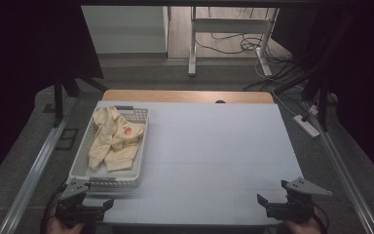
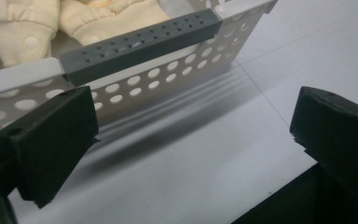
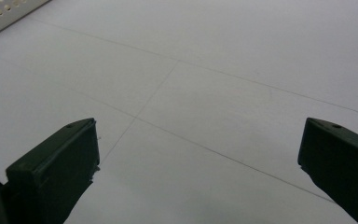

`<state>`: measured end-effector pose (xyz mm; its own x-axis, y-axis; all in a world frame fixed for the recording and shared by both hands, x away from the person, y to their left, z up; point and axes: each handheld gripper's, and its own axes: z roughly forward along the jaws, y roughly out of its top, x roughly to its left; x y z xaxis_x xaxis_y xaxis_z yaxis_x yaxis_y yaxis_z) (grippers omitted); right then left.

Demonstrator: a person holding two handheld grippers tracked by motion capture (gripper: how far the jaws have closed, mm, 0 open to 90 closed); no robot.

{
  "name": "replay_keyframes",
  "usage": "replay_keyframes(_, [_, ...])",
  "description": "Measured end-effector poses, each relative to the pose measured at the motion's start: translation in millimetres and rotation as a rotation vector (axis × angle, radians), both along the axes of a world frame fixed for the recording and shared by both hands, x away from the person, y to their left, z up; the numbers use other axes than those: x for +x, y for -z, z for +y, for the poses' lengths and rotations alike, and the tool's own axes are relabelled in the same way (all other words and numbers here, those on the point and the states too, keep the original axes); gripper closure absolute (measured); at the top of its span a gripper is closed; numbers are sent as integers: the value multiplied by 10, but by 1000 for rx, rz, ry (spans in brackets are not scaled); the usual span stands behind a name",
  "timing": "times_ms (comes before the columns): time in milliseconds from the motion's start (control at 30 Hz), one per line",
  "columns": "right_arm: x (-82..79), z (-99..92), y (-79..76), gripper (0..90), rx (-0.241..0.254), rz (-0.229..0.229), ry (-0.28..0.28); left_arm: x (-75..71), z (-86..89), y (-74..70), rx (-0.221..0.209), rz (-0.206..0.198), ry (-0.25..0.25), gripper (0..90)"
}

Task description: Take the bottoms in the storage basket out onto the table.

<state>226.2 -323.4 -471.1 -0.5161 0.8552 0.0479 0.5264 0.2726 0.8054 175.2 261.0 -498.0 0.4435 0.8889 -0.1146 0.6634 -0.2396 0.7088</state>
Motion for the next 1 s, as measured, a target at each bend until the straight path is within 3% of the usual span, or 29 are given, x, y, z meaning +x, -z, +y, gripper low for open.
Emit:
replay_keyframes(267, [6,55,10,0,-47,11,-28,11,24,5,-25,14,5,6])
replay_keyframes(1000, [34,51,22,0,-37,45,-52,33,20,8,-34,34,37,5])
